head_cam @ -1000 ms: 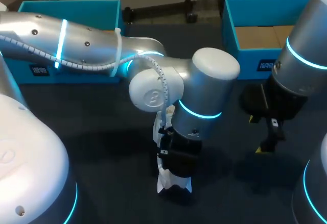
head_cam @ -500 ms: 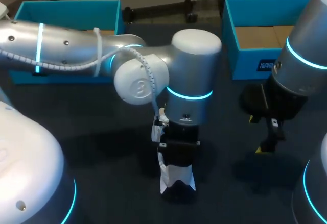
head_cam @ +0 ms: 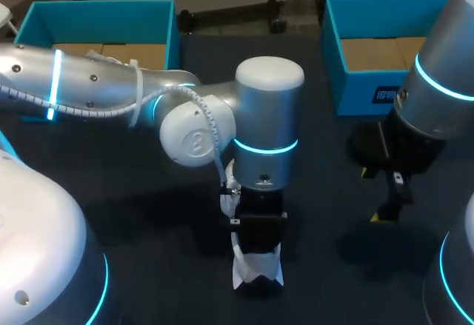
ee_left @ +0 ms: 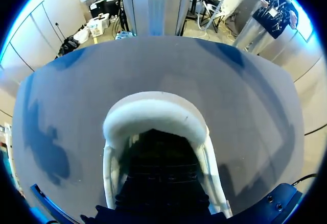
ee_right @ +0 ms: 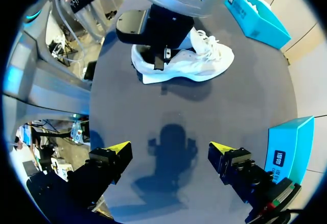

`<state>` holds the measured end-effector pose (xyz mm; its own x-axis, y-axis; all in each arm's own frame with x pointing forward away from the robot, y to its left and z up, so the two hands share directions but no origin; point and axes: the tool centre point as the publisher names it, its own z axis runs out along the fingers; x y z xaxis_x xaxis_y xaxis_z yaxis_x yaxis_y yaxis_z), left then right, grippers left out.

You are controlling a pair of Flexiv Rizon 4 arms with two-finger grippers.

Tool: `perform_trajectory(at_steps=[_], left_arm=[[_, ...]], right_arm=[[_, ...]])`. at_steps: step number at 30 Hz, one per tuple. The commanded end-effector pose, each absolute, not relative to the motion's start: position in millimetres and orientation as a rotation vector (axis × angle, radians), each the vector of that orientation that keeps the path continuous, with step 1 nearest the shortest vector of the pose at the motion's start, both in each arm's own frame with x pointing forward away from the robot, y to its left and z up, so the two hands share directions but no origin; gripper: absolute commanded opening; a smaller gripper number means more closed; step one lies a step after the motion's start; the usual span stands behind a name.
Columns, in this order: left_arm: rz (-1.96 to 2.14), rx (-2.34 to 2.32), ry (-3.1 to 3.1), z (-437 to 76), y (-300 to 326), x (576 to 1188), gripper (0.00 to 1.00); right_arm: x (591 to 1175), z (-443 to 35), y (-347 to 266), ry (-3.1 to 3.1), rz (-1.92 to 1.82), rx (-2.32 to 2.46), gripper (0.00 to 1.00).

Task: Take the shoe out of the shoebox, open the shoe tongue, remove and reinsert the insole, then place the shoe into the shoebox

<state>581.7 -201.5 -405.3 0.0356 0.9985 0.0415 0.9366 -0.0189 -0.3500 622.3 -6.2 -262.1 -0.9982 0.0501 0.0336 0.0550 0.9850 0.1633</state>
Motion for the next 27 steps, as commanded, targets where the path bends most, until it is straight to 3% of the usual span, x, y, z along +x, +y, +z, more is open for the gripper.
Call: perform_trajectory(at_steps=[1,8,27], left_arm=[[0.347,-2.040,-1.966,-415.1,-197.6,584.7,0.00],[0.297,-2.025,-2.022,-426.2,-190.5,592.3,0.00],[0.270,-2.124,-2.078,-365.6,-183.0,600.7,0.00]], right_arm=[[622.0,-263.7,-6.1,-3.101,-0.257,-0.082,1.00],[622.0,-263.7,-6.1,-3.101,-0.257,-0.082,1.00],[622.0,-263.7,-6.1,-3.101,-0.257,-0.082,1.00]])
